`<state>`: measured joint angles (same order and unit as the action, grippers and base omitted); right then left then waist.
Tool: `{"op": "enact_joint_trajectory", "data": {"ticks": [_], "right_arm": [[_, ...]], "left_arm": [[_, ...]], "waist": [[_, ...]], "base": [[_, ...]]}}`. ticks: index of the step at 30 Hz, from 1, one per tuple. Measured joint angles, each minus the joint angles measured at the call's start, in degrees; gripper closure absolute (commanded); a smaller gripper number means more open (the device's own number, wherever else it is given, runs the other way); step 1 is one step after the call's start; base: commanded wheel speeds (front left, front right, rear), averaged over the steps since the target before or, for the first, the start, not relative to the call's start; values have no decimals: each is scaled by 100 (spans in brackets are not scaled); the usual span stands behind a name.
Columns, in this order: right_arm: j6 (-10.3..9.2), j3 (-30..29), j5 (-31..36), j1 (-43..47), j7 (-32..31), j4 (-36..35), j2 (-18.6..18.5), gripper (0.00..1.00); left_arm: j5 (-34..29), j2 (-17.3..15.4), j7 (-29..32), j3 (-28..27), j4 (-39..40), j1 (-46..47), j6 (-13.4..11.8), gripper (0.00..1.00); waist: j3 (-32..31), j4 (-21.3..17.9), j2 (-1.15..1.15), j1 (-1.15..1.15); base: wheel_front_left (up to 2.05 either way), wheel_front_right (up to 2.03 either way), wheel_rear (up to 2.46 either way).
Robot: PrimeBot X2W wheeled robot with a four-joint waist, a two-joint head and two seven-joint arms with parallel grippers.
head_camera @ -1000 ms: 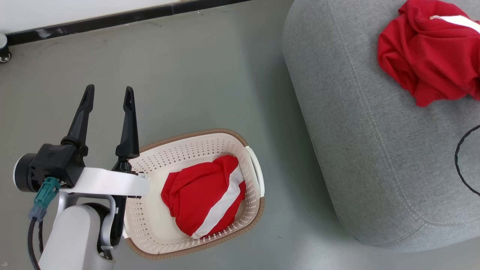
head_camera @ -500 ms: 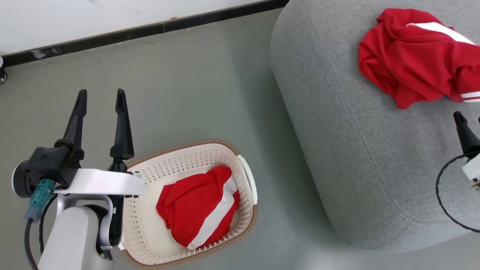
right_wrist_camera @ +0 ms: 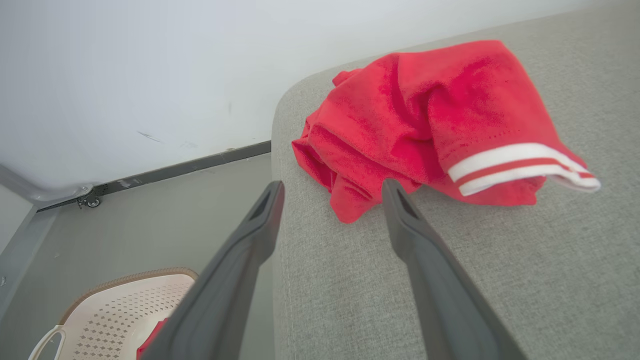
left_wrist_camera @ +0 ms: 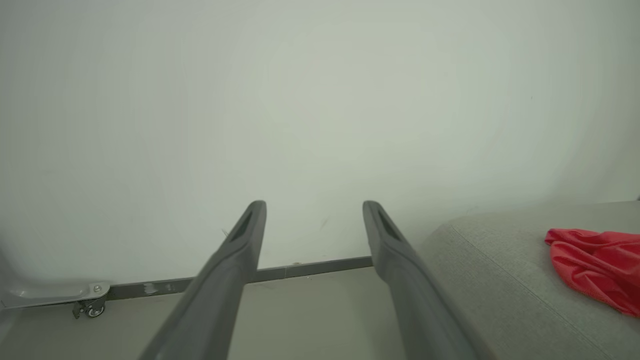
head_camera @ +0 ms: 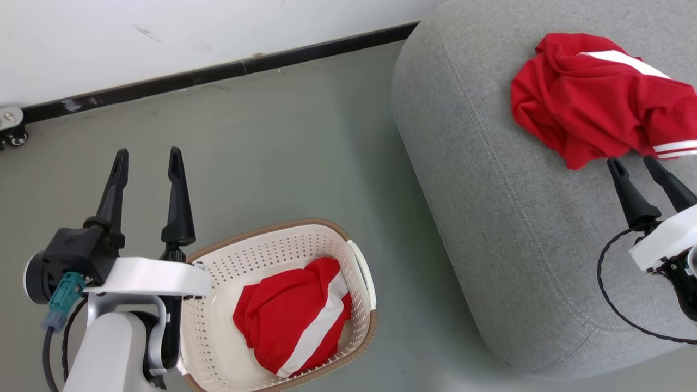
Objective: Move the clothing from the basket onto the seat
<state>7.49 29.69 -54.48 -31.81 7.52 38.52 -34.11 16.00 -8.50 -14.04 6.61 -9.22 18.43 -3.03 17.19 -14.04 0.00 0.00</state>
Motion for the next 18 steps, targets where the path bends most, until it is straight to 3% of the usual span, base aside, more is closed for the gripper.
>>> {"op": "enact_joint_trajectory", "data": {"ticks": [18], "right_arm": [[0,152,881,-246,447,-584,101,0]], "left_arm": [[2,216,-12,-136,-341,-497,-153,0]], "waist": [[-531,479,0,0]], "base": [[0,0,0]]}}
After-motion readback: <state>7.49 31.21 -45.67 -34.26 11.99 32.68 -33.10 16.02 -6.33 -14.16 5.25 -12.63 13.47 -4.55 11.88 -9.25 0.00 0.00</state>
